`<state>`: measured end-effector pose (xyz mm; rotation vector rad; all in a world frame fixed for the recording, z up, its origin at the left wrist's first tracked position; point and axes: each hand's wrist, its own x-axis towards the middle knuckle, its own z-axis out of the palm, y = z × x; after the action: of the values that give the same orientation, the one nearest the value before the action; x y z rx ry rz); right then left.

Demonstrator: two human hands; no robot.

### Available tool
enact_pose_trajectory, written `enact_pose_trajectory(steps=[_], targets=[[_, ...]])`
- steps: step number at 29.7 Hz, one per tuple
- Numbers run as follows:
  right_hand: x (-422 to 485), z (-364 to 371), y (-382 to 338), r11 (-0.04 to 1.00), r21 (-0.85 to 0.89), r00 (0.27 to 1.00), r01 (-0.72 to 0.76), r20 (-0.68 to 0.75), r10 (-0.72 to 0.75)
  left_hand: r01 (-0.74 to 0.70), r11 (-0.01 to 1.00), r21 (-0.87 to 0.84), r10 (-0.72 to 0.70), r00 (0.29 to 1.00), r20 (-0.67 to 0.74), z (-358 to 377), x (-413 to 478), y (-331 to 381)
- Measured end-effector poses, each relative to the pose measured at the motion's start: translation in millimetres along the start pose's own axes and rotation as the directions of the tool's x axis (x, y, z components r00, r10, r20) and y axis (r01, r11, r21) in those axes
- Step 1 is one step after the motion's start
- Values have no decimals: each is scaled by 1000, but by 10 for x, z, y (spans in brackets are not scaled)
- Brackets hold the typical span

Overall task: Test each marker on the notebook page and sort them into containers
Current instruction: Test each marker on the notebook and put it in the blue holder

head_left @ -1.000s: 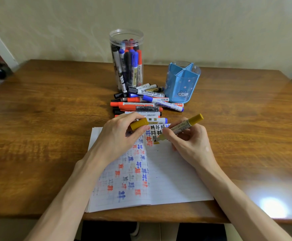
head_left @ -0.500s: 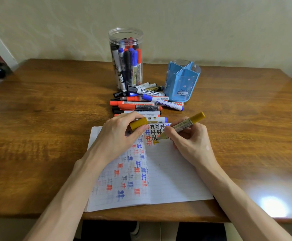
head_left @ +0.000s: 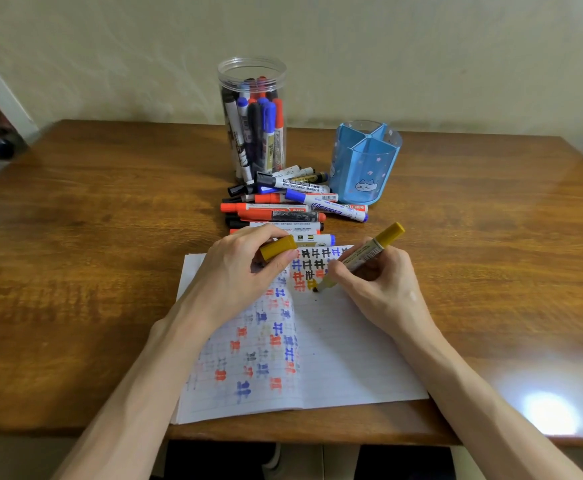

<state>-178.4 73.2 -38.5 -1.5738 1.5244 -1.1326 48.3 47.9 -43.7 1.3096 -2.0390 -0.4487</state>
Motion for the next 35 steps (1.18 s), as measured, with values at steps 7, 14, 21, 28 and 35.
enact_pose_trajectory(steps=[7, 14, 21, 28, 35], targets=[[5, -12, 12, 999, 39, 998, -16, -55, 18, -4, 1000, -24, 4, 1000, 0, -3, -2, 12], [-11, -1, -11, 1000, 13, 1000, 19, -15, -19, -13, 1000, -13, 13, 1000, 4, -15, -8, 42], [26, -106, -100, 953, 298, 996, -56, -46, 73, -41, 993, -115, 43, 999, 14, -20, -4, 95], [450, -206, -479, 903, 426, 999, -48, 24, 42, 21, 968, -249, -46, 995, -94, -88, 32, 105], [529, 145, -497, 872, 489, 988, -16, 143, -62, 55, 949, -311, -123, 972, -201, -167, 50, 119]])
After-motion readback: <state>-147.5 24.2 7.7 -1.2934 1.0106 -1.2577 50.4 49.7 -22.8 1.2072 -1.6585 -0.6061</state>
